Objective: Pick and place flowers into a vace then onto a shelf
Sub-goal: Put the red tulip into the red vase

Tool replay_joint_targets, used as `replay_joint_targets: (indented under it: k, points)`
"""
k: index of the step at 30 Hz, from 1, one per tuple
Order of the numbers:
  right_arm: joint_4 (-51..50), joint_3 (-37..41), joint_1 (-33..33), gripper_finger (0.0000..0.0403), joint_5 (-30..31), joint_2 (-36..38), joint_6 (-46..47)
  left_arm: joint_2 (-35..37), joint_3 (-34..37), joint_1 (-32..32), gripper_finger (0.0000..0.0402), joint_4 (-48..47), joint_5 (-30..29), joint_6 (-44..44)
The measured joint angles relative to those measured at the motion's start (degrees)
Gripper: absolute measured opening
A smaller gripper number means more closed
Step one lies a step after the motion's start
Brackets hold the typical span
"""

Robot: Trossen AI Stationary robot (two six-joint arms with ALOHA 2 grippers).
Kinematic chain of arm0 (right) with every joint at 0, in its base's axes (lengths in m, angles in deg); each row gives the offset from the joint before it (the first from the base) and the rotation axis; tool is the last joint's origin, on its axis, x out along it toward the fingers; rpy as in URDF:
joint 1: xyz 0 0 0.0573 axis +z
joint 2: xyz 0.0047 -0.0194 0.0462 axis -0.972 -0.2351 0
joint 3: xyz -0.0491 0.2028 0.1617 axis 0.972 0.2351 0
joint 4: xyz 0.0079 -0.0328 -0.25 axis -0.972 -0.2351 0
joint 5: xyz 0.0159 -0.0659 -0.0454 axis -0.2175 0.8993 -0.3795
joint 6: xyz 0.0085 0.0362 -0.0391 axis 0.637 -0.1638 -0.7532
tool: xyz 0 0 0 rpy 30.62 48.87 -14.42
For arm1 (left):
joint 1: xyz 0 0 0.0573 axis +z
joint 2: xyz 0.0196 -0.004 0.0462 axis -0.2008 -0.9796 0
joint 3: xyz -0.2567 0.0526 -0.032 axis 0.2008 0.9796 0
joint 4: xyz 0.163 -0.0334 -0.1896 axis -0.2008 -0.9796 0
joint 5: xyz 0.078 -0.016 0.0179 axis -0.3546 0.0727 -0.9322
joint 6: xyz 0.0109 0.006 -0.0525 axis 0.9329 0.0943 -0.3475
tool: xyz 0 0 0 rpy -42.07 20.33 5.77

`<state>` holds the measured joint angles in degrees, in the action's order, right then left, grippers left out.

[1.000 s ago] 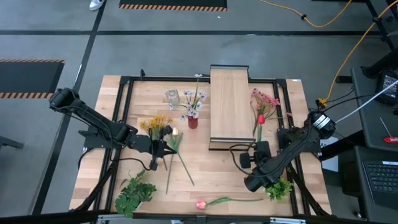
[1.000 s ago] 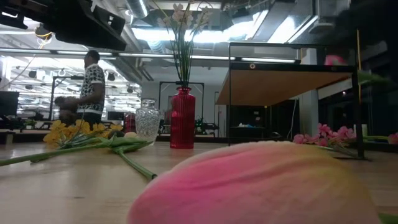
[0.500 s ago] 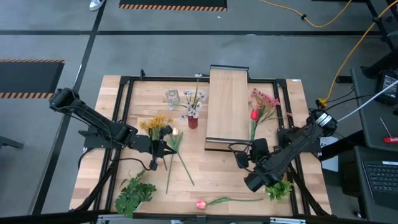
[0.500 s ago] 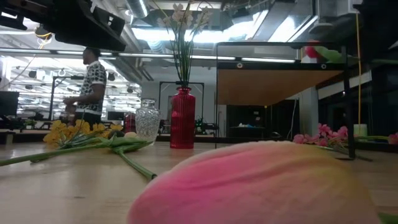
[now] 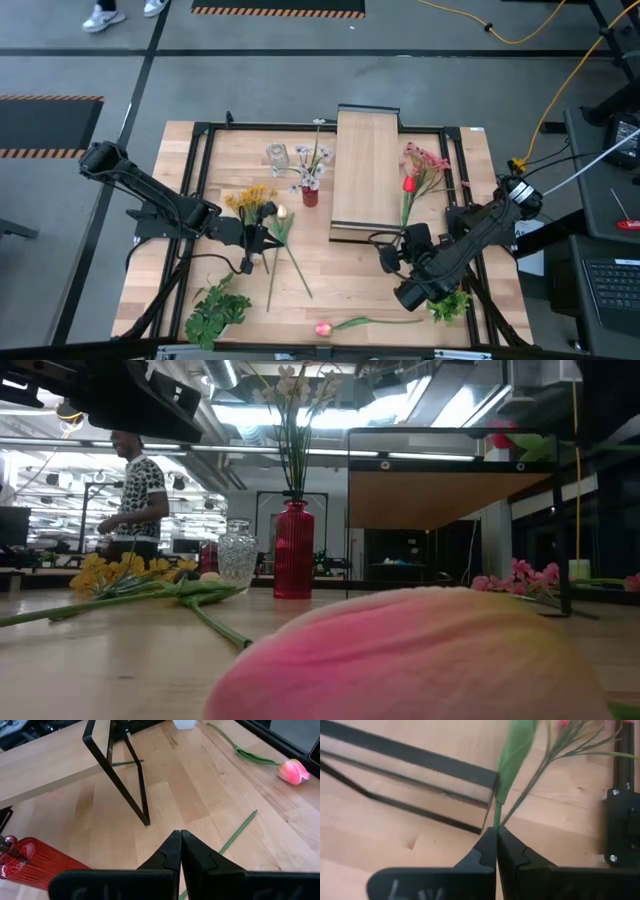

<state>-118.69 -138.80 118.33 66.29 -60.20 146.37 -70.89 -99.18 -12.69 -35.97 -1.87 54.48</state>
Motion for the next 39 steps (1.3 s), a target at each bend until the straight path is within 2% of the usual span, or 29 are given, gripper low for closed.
replay_joint_targets:
  k: [11,20,25,31,39]
  points:
    - [0.4,-3.2,0.7,0.0,1.5,0.2,-3.3,0.0,0.0,0.0,0.0004,0.0,0.0,-0.5]
    - [2.1,-3.9,1.8,0.0,11.5,0.2,-8.6,0.0,0.0,0.0,0.0005,0.0,0.0,-0.5]
    - [12.3,-3.5,1.8,0.0,16.9,0.2,-20.4,0.0,0.0,0.0,0.0005,0.0,0.0,-0.5]
    - [22.6,-3.3,1.9,0.0,26.4,0.2,-36.8,0.0,0.0,0.0,0.0005,0.6,0.0,-0.5]
    - [41.1,-2.3,1.9,0.0,31.5,-0.1,-61.4,0.0,0.0,0.0,0.0006,4.4,0.0,-0.4]
